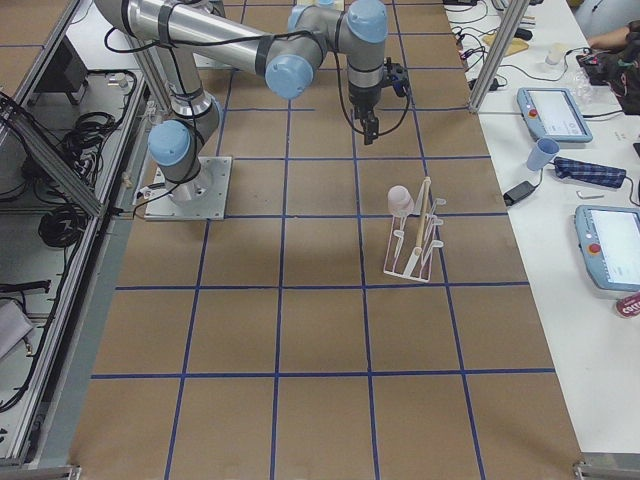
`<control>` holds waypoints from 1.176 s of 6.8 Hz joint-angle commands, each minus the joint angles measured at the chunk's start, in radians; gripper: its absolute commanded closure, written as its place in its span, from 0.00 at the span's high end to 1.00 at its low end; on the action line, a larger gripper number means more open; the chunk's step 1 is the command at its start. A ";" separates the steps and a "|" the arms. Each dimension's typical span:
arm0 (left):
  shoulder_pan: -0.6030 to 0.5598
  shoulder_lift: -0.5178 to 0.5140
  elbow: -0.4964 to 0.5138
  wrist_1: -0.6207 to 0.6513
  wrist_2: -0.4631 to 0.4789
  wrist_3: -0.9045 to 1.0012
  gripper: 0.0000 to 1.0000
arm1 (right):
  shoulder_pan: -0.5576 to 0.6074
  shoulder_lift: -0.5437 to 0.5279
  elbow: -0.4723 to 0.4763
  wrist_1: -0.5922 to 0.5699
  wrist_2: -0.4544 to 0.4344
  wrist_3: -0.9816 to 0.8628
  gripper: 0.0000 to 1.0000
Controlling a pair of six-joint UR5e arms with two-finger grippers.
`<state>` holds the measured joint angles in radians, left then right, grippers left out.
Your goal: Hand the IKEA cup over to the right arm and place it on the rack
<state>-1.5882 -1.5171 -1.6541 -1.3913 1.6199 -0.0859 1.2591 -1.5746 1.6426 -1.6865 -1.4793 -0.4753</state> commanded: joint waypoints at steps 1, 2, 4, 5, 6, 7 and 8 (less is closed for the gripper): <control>-0.001 0.000 0.001 0.000 0.000 0.000 1.00 | 0.156 -0.057 0.017 0.060 -0.004 0.290 1.00; -0.001 0.000 0.001 0.000 0.000 0.000 1.00 | 0.228 -0.103 0.058 0.080 -0.004 0.413 1.00; 0.001 0.002 0.004 0.000 0.000 0.000 1.00 | 0.285 -0.204 0.147 0.091 -0.015 0.507 1.00; 0.001 0.002 0.002 0.000 0.000 0.000 1.00 | 0.298 -0.238 0.163 0.138 -0.091 0.550 1.00; 0.001 0.000 0.005 0.000 0.000 0.000 1.00 | 0.301 -0.269 0.184 0.168 -0.099 0.554 1.00; 0.001 -0.002 0.008 0.000 0.000 0.000 1.00 | 0.301 -0.283 0.215 0.157 -0.108 0.546 1.00; 0.001 -0.002 0.008 0.000 0.000 0.000 1.00 | 0.301 -0.274 0.194 0.157 -0.107 0.541 1.00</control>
<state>-1.5877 -1.5178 -1.6472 -1.3913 1.6199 -0.0859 1.5590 -1.8461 1.8394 -1.5307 -1.5810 0.0698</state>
